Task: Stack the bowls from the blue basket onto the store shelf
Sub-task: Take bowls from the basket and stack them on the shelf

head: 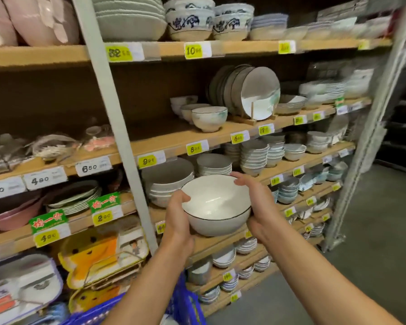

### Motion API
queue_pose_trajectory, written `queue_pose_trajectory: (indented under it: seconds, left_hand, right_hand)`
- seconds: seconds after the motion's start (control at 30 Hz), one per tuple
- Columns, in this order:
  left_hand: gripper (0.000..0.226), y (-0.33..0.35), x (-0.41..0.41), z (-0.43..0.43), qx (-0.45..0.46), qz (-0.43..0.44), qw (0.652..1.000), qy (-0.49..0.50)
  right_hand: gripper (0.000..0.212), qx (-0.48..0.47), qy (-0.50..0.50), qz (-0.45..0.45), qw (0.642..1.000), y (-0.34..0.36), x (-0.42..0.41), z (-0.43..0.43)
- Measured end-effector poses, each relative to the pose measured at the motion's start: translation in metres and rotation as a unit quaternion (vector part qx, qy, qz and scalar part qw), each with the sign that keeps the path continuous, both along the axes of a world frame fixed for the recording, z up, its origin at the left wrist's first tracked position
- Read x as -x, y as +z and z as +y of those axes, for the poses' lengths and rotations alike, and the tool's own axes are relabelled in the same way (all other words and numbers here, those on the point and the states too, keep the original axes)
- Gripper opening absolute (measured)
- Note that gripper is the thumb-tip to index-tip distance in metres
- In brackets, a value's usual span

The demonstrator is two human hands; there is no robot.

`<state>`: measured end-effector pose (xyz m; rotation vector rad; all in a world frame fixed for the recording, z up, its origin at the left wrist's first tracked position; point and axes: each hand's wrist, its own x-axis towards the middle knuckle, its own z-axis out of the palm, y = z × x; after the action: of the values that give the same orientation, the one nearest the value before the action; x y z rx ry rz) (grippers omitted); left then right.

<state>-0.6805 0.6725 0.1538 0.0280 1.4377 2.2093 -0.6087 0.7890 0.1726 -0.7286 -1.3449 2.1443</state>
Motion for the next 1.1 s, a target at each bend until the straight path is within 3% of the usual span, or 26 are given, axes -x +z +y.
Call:
queue_pose_trajectory:
  seconds: [0.23, 0.43, 0.67, 0.83, 0.97, 1.1]
  left_hand:
    - [0.030, 0.010, -0.026, 0.100, -0.004, 0.007, 1.000, 0.013]
    - [0.024, 0.021, -0.023, 0.154, 0.009, 0.016, 1.000, 0.021]
    - [0.017, 0.029, 0.032, 0.180, 0.025, 0.050, 0.998, -0.042]
    - [0.034, 0.046, 0.094, 0.189, -0.004, 0.012, 0.986, -0.166]
    - [0.047, 0.051, 0.120, 0.200, -0.023, -0.032, 0.967, -0.252]
    - [0.057, 0.051, 0.124, 0.213, -0.025, -0.030, 0.981, -0.189]
  right_hand:
    - [0.019, 0.009, -0.015, -0.023, 1.000, 0.009, -0.028, 0.091]
    - [0.037, 0.020, -0.037, -0.002, 0.999, 0.013, -0.015, 0.146]
    - [0.047, 0.020, 0.021, -0.008, 1.000, 0.023, 0.037, 0.197]
    - [0.052, -0.006, 0.145, -0.027, 0.989, 0.045, 0.087, 0.239]
    - [0.036, -0.019, 0.212, -0.059, 0.975, 0.056, 0.118, 0.264]
    - [0.019, 0.004, 0.206, -0.050, 0.977, 0.058, 0.130, 0.272]
